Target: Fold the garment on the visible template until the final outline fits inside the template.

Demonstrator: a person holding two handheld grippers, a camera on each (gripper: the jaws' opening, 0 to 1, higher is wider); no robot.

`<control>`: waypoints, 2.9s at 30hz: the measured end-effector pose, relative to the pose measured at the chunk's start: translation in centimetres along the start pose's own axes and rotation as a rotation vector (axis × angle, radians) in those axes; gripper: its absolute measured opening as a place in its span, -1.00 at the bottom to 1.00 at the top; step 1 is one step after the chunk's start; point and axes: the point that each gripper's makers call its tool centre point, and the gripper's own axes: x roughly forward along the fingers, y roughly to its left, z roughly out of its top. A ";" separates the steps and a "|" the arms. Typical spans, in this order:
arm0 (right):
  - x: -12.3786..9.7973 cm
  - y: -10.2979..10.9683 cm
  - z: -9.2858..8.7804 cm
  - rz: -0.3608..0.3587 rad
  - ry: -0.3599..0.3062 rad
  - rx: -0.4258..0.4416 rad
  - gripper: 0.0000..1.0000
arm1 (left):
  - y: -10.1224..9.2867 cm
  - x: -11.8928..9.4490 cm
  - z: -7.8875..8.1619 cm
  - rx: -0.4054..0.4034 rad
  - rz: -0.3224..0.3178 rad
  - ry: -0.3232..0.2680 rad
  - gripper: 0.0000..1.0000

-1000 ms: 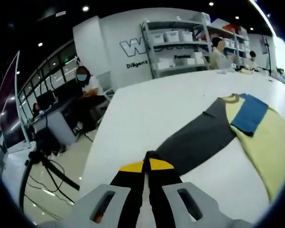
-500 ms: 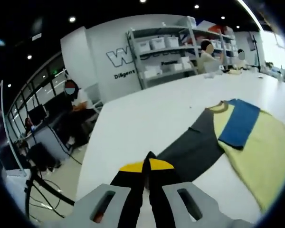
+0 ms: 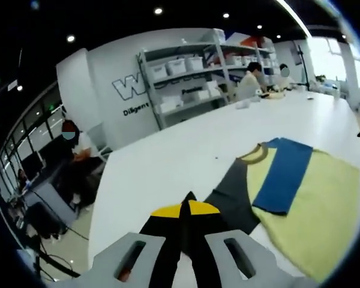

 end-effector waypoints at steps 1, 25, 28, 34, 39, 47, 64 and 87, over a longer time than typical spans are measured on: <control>0.0 0.0 0.0 -0.001 0.002 0.003 0.93 | -0.3 0.1 0.3 0.006 -0.006 -0.005 -1.00; 0.7 0.2 -0.2 0.011 0.030 -0.020 0.96 | -11.2 3.5 10.0 0.045 -0.227 -0.133 -1.00; 0.6 0.0 -0.4 0.008 0.033 -0.022 0.95 | -12.3 3.7 10.6 0.048 -0.243 -0.139 -1.00; 0.4 -0.3 -0.7 0.002 0.040 -0.025 0.95 | -14.2 4.0 11.4 0.043 -0.270 -0.149 -1.00; 0.4 -0.3 -0.9 0.002 0.043 -0.024 0.96 | -16.1 4.2 12.0 0.040 -0.300 -0.157 -1.00; 0.3 -0.3 -1.1 0.000 0.050 -0.028 0.96 | -19.1 4.5 13.3 0.040 -0.344 -0.177 -1.00; 0.0 -0.7 -2.0 -0.015 0.071 -0.024 0.96 | -25.4 5.3 12.6 0.082 -0.444 -0.156 -1.00; 0.9 -0.9 -3.1 -0.022 0.080 -0.022 0.96 | -32.2 8.4 7.6 0.148 -0.539 -0.061 -0.99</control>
